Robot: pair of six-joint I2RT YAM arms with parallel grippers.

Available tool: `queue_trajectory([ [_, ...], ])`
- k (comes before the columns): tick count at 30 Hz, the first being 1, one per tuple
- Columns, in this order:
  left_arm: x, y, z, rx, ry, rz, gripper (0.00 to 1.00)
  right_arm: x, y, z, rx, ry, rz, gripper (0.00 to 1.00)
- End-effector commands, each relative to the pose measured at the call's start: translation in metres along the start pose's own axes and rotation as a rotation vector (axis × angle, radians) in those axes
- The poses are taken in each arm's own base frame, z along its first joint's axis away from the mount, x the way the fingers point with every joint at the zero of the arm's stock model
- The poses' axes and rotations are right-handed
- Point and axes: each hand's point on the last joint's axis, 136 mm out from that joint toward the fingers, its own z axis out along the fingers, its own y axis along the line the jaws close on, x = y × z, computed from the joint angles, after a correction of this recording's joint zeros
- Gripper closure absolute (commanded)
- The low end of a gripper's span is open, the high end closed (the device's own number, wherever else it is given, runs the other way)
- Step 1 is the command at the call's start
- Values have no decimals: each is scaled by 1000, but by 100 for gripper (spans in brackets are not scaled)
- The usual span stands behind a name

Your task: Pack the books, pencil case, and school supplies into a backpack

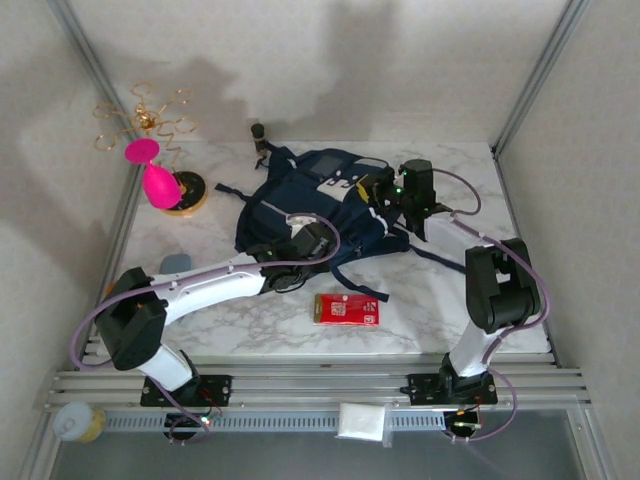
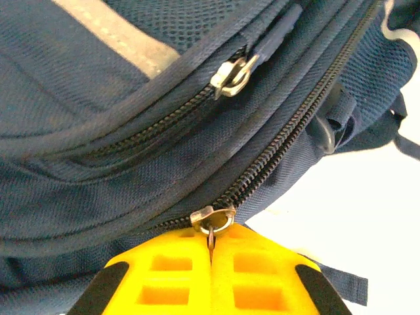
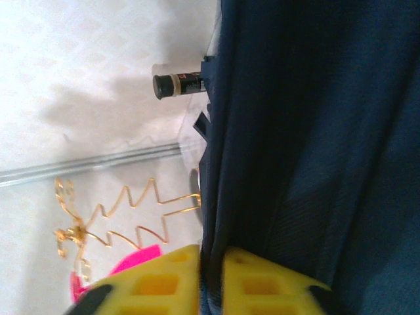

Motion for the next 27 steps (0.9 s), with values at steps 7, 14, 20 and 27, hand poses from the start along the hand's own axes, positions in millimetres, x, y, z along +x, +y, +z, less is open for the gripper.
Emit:
queue_trajectory([
  [7,-9,-30,4,102,-2,37,100,50,-38,-55,147,26,-151,34],
  [14,-9,-32,1,138,-14,39,100,109,-67,-53,154,70,-70,33],
  [20,-8,-30,2,131,-9,43,100,119,-51,-11,125,99,-89,49],
  [27,-3,-24,0,107,12,68,100,113,-63,4,133,84,-127,81],
])
